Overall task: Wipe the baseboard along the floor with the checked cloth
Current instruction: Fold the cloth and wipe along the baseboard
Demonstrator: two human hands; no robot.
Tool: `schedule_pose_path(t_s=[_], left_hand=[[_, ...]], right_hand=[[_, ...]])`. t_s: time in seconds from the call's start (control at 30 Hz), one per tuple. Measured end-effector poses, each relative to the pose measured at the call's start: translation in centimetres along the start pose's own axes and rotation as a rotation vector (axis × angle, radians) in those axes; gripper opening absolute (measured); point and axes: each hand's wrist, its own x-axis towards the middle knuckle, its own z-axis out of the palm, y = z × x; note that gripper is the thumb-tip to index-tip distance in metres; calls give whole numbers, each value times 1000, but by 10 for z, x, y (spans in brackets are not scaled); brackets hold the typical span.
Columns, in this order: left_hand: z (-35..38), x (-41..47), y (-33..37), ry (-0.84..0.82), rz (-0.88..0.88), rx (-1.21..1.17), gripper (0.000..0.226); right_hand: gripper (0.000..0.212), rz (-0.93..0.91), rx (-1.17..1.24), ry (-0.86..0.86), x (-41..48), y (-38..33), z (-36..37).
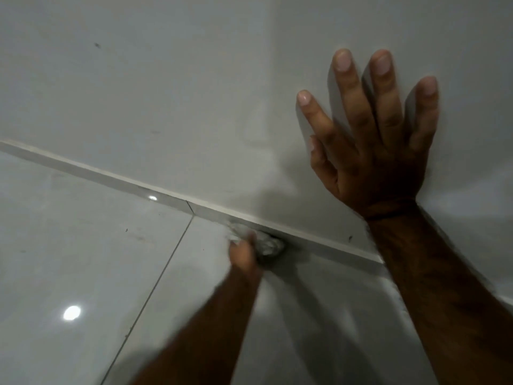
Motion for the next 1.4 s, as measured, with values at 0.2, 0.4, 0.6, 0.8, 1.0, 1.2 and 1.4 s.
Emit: schedule_pose_path(t_s=[0.2, 0.4, 0.6, 0.8, 1.0, 1.2, 1.4], left_hand=[[23, -34, -49, -54, -32, 105, 20], [-12, 16, 80, 176, 214, 49, 14], [-7, 15, 46, 271, 214, 161, 9], [14, -22, -46, 69, -44, 258, 28], [3, -28, -1, 38, -21, 315, 36], [-12, -58, 40, 24, -21, 175, 18], [1, -85, 83, -191, 10, 78, 27]], right_hand=[[67, -3, -4, 23, -3, 1, 4], [65, 17, 26, -12, -3, -2, -2], [65, 38, 18, -28, -1, -2, -4], [64, 19, 34, -50, 3, 0, -6], [67, 2, 42, -99, 8, -1, -12], [42, 22, 457, -310, -13, -41, -36], [66, 1143, 763, -1425, -64, -70, -74]])
